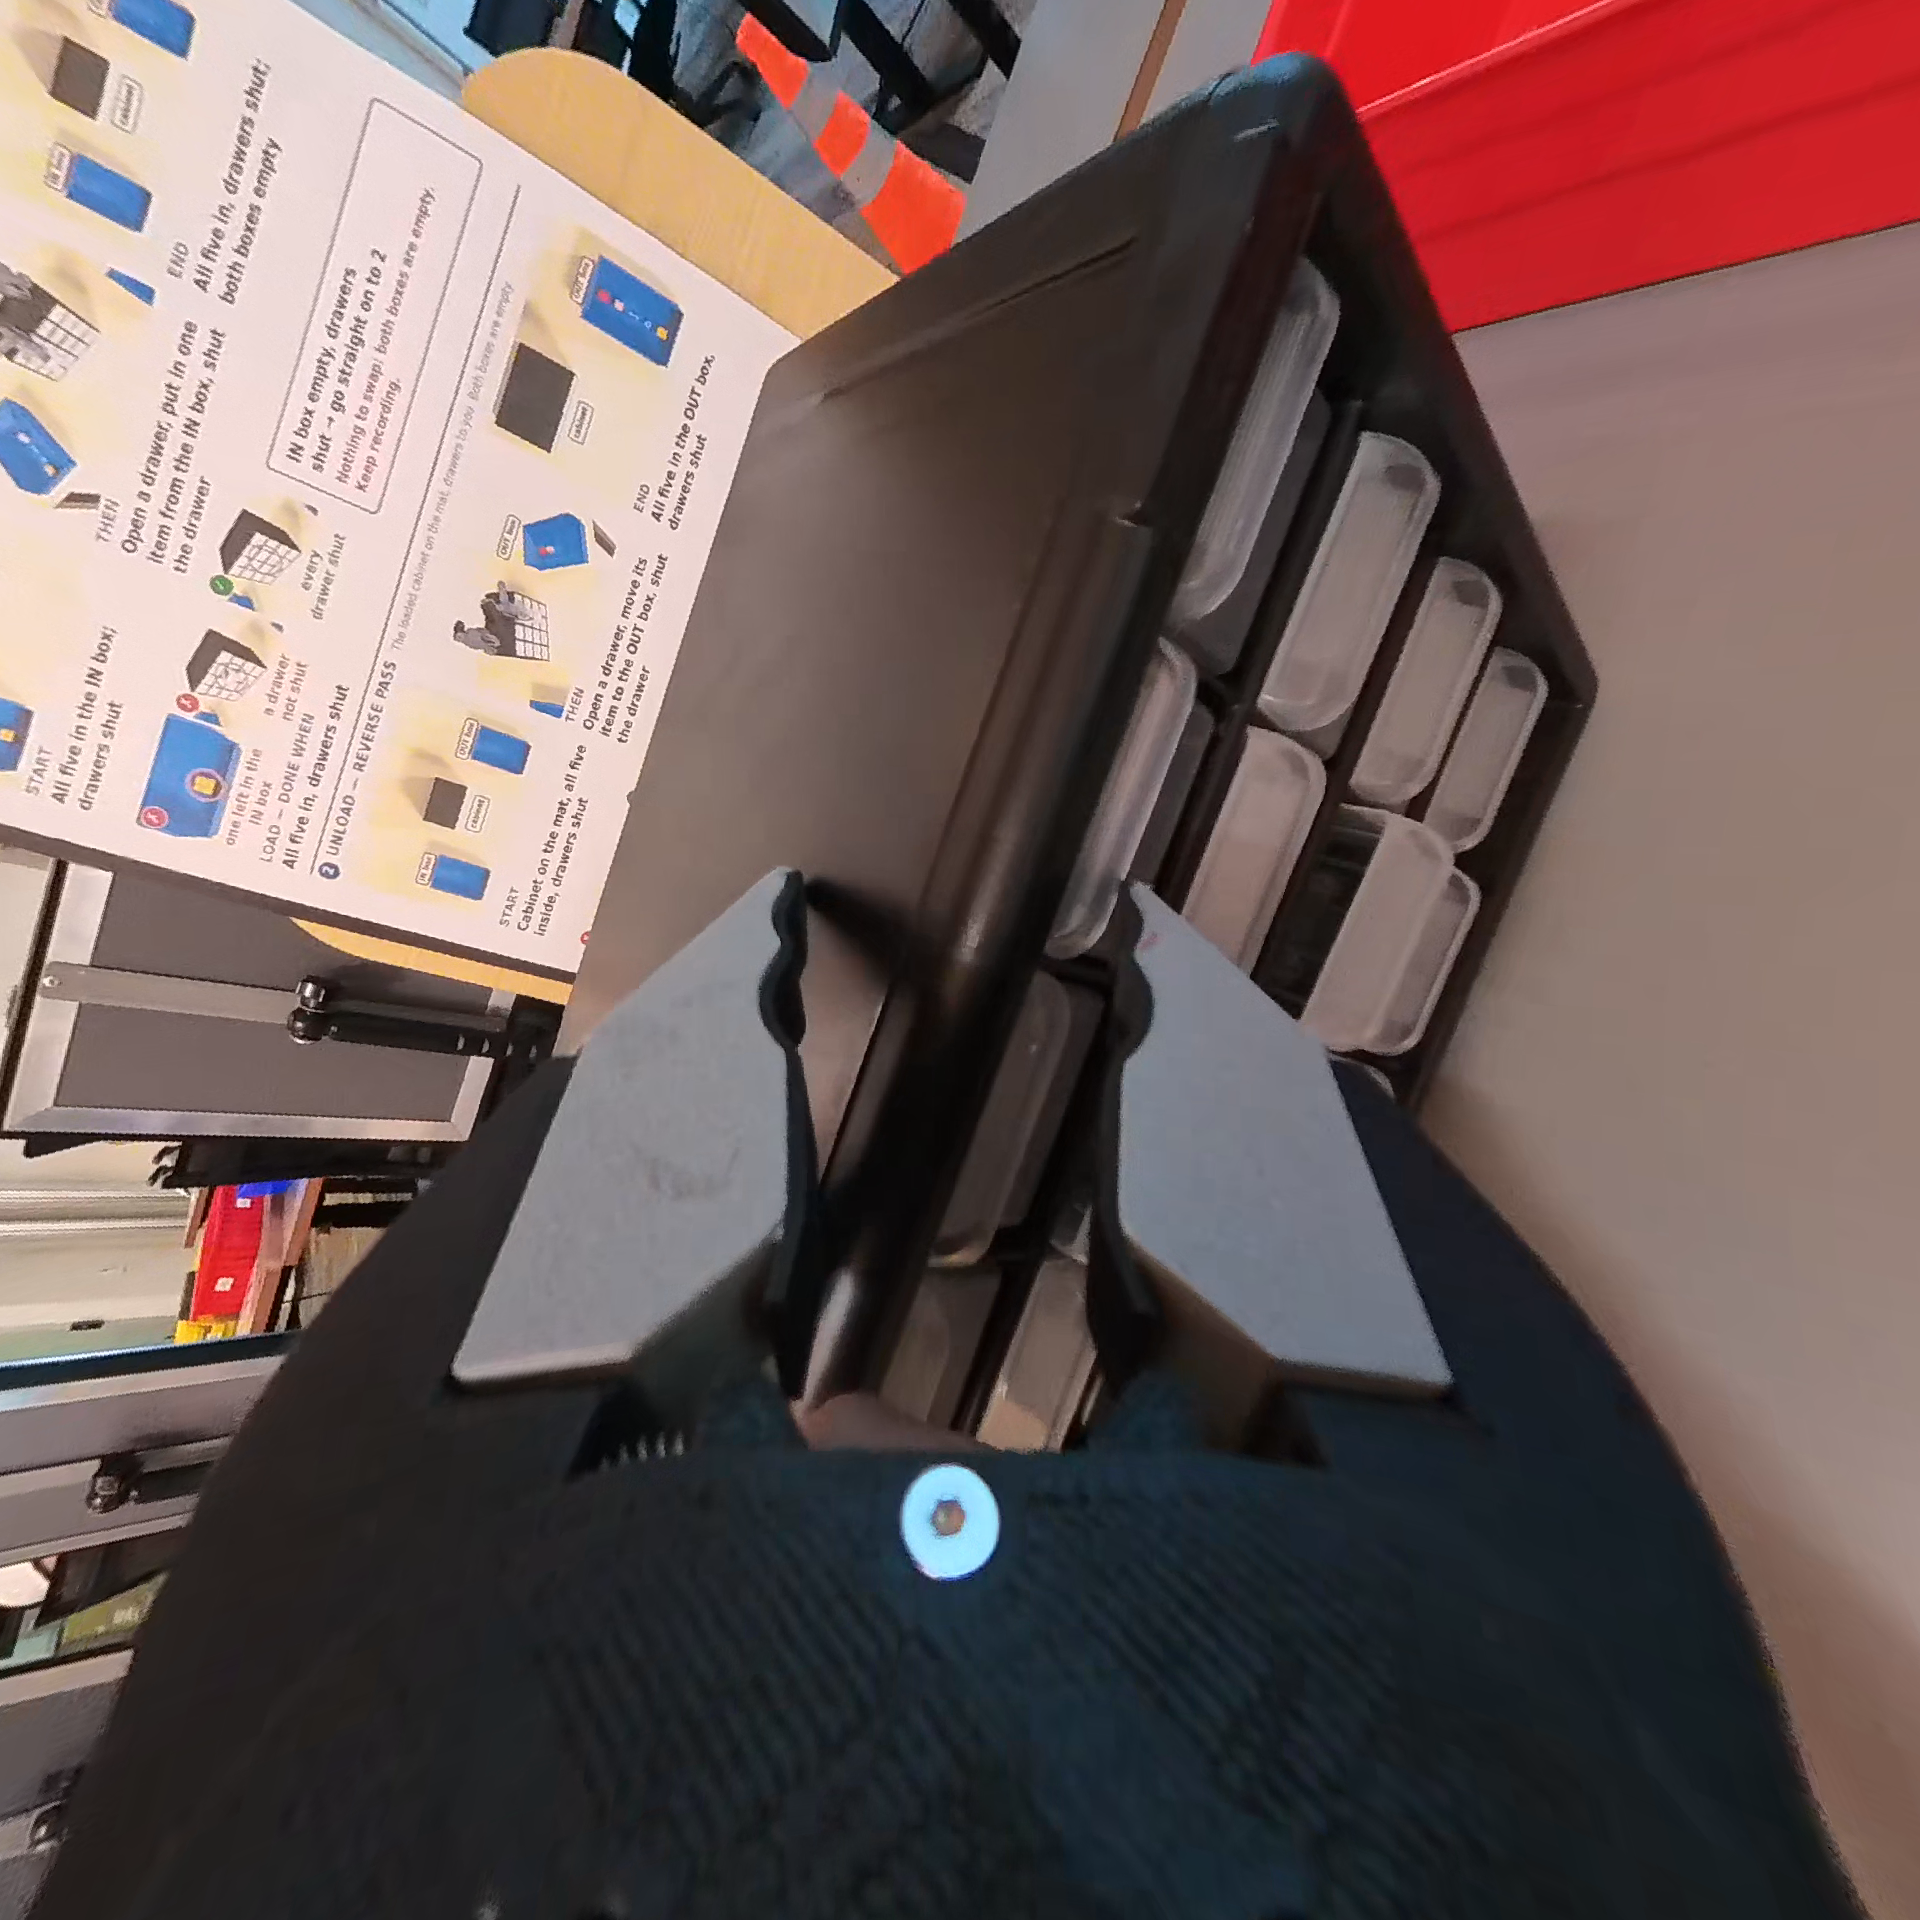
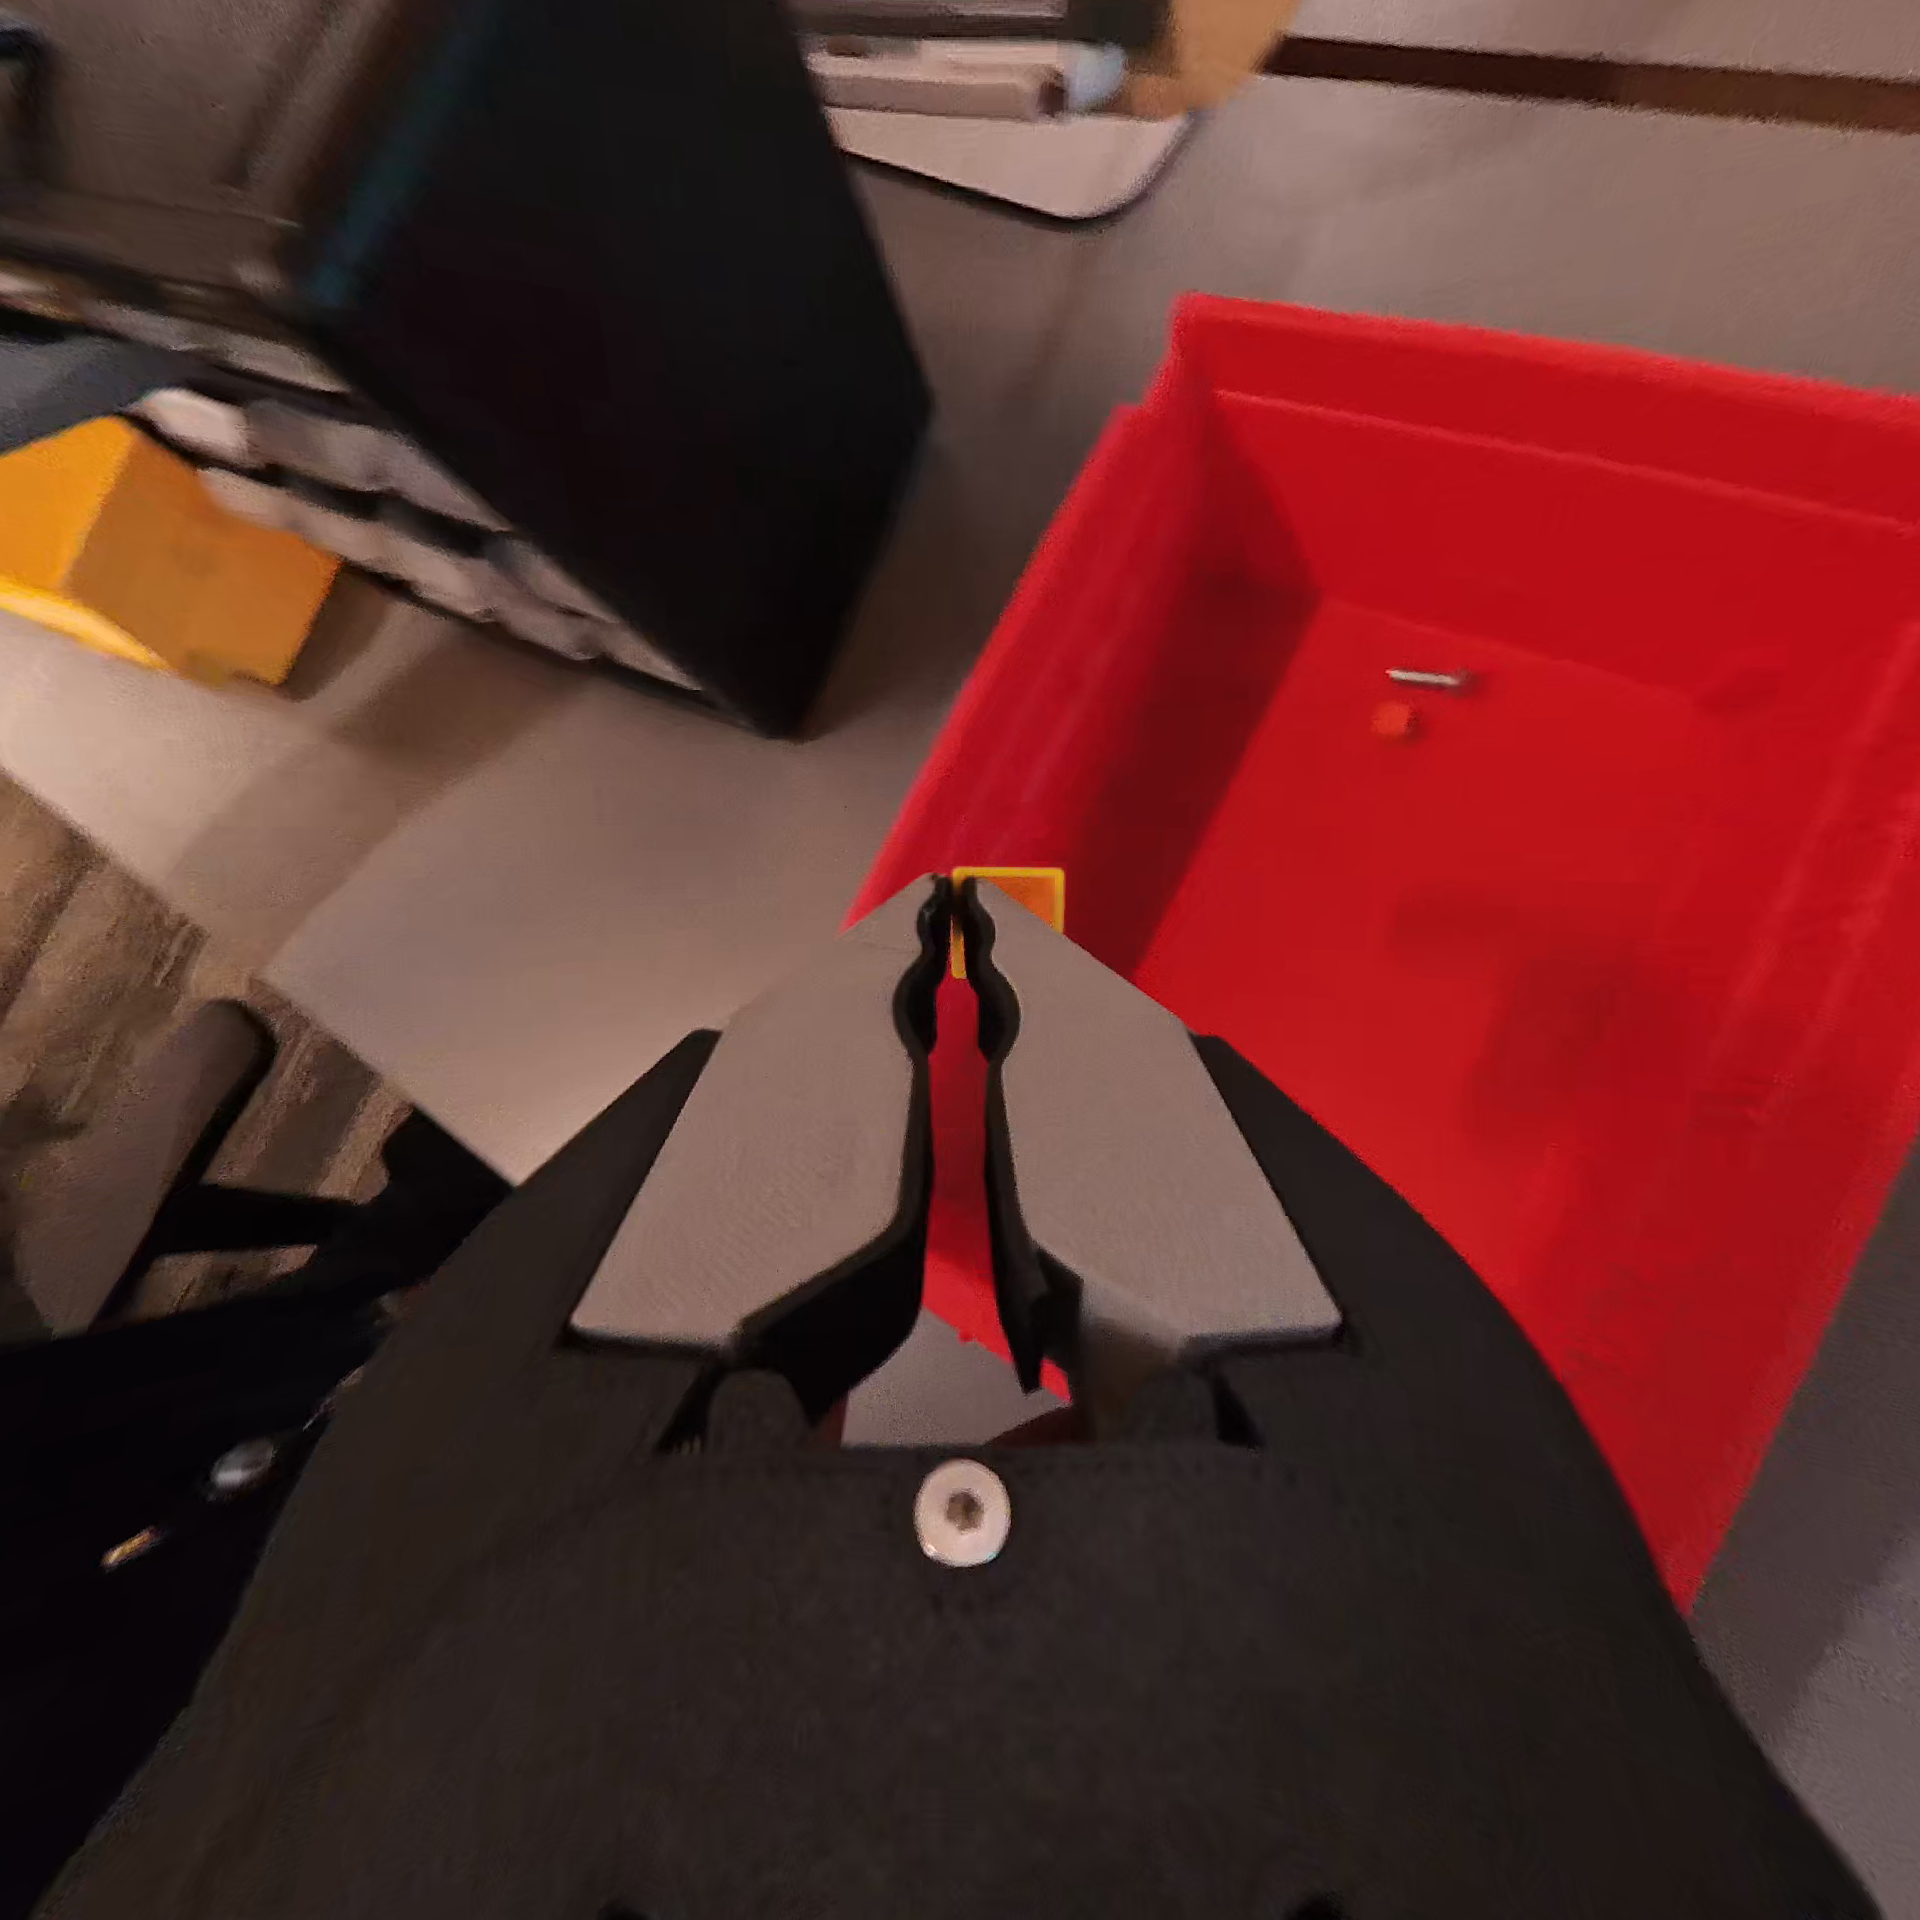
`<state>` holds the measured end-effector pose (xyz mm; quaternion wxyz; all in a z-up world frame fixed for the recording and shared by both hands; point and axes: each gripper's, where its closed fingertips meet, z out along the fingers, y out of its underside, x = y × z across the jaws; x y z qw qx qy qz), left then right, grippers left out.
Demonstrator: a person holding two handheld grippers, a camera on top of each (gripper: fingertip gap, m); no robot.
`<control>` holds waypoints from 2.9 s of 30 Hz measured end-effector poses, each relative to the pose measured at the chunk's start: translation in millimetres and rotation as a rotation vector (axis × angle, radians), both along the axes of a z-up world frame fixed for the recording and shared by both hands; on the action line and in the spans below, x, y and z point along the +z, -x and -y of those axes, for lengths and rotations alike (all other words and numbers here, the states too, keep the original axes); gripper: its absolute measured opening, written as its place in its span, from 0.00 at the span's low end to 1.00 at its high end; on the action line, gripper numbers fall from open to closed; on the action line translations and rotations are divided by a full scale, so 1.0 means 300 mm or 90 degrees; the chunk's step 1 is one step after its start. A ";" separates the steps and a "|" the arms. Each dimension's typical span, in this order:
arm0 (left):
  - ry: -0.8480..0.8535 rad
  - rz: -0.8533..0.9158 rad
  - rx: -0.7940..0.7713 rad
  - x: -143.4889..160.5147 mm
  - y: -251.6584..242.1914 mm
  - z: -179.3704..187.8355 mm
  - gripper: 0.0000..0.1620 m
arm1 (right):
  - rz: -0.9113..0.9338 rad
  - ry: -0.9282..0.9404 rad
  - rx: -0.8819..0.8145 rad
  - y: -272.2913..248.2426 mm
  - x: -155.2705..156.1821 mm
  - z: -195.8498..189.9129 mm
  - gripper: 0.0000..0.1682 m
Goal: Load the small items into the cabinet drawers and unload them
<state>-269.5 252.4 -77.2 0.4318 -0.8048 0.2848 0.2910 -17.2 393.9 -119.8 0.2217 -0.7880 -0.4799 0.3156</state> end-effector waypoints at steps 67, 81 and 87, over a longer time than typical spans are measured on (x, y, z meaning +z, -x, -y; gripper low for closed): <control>-0.198 -0.084 0.095 0.074 0.069 0.164 0.40 | -0.066 -0.005 -0.021 -0.139 -0.135 0.142 0.18; -0.349 -0.345 0.066 0.041 0.059 0.151 0.34 | -0.101 0.008 0.008 -0.131 -0.101 0.207 0.18; -0.386 -0.439 0.057 0.085 0.024 0.153 0.35 | -0.110 0.023 0.009 -0.126 -0.108 0.210 0.18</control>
